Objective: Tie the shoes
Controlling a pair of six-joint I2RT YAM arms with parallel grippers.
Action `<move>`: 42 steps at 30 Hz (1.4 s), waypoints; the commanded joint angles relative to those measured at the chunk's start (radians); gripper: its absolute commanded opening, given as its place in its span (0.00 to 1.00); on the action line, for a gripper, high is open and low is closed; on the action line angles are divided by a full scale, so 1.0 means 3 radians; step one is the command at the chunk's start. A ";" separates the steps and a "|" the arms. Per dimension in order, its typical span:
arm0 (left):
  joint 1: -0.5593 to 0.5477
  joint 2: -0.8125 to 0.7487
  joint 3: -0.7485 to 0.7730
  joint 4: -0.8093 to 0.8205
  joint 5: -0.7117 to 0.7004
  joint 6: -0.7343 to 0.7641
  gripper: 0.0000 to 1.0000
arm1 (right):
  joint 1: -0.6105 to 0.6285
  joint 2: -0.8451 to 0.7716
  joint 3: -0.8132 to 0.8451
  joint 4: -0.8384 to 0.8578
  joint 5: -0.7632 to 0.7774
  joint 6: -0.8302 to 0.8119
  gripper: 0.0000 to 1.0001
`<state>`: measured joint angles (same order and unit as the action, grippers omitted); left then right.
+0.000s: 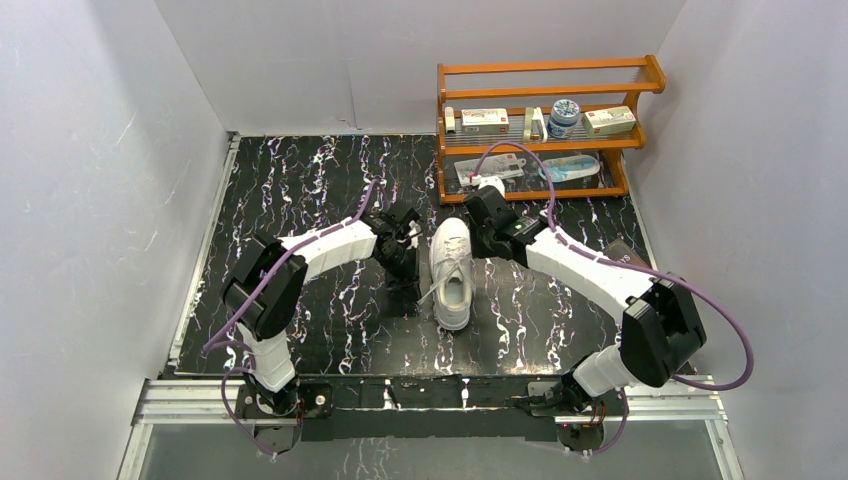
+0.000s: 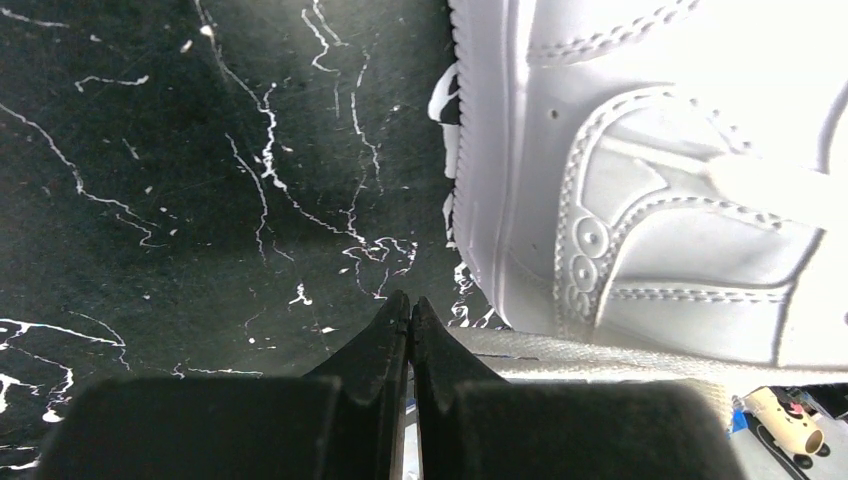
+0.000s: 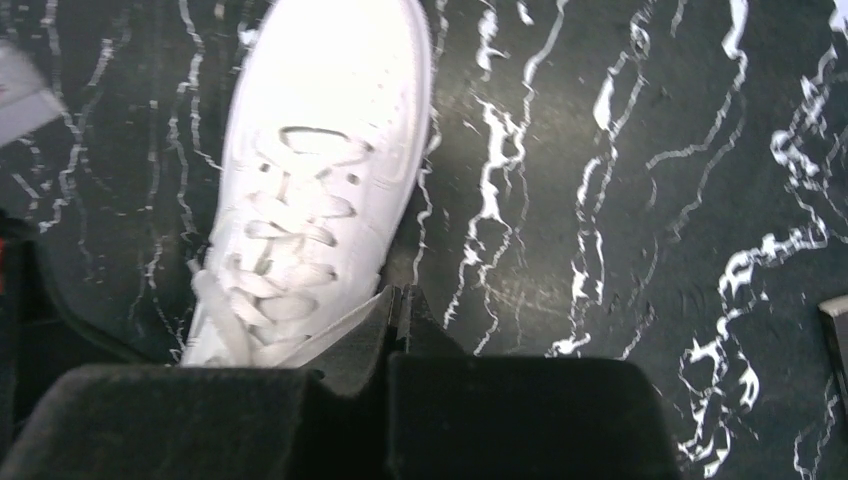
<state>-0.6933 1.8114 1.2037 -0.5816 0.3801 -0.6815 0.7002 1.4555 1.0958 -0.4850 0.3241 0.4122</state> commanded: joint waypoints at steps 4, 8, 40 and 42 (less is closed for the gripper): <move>-0.0005 -0.0072 -0.0153 -0.0177 -0.0202 -0.0061 0.00 | -0.0112 -0.0135 -0.0235 -0.0194 0.0430 0.0359 0.00; -0.0005 -0.0081 -0.0206 -0.0147 -0.0221 -0.0084 0.00 | -0.0306 -0.0193 -0.0429 -0.0013 0.0319 0.0349 0.00; -0.0005 -0.0293 -0.0233 -0.0340 -0.0791 0.0053 0.35 | -0.0848 -0.0352 -0.0475 0.0109 -0.0635 -0.0222 0.08; -0.0003 -0.0512 -0.0093 -0.0401 -0.0947 0.0039 0.50 | -0.0850 -0.0508 -0.0265 -0.0152 -0.0750 -0.0291 0.40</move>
<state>-0.6956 1.7863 1.1011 -0.5240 0.2398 -0.7006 0.4664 1.4040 0.8818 -0.3595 0.0853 0.4156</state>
